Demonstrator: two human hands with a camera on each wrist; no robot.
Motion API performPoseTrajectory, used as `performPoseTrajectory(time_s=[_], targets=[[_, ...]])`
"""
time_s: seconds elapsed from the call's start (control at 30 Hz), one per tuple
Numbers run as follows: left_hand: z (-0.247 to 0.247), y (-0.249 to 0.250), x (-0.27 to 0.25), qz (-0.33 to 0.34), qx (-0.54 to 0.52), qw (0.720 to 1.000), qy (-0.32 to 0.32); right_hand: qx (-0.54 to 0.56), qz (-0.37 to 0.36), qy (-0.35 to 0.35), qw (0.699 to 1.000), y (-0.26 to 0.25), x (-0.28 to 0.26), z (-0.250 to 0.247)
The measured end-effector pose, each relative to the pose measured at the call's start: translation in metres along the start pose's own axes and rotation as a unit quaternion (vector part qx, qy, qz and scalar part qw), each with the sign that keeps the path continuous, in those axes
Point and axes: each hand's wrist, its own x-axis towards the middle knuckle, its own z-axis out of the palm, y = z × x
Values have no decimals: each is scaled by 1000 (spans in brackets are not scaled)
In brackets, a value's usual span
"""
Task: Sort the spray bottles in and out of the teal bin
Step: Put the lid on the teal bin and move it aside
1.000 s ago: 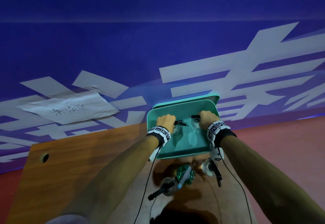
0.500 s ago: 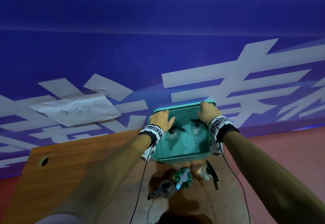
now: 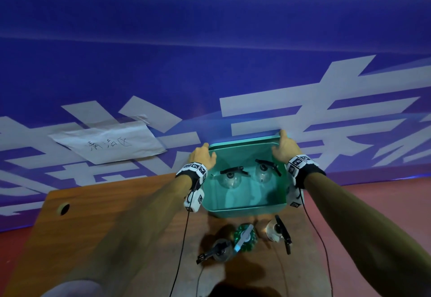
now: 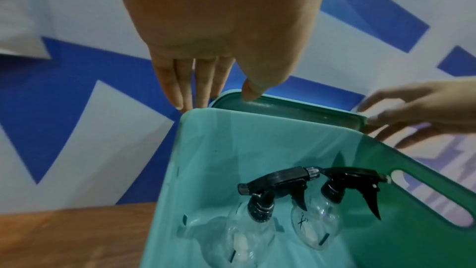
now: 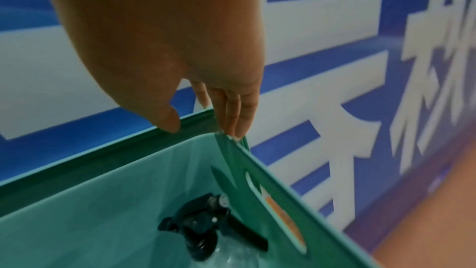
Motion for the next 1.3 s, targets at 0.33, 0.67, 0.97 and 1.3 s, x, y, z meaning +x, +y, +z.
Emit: performPoseTrajectory(time_s=[0.33,0.67,0.97,1.3], targets=[[6,-2,2,-77,-197,976,-51,295,121,34,947,-7,2,6],[4,4,3,-93,-186,975,-83,504,223,52,833,-17,19,-1],[-15,10,-5,-86,-223,970,-51,566,209,132,786,-35,15,-7],[-32,19,-18,-91,-319,943,40,574,280,138,758,-47,2,-22]])
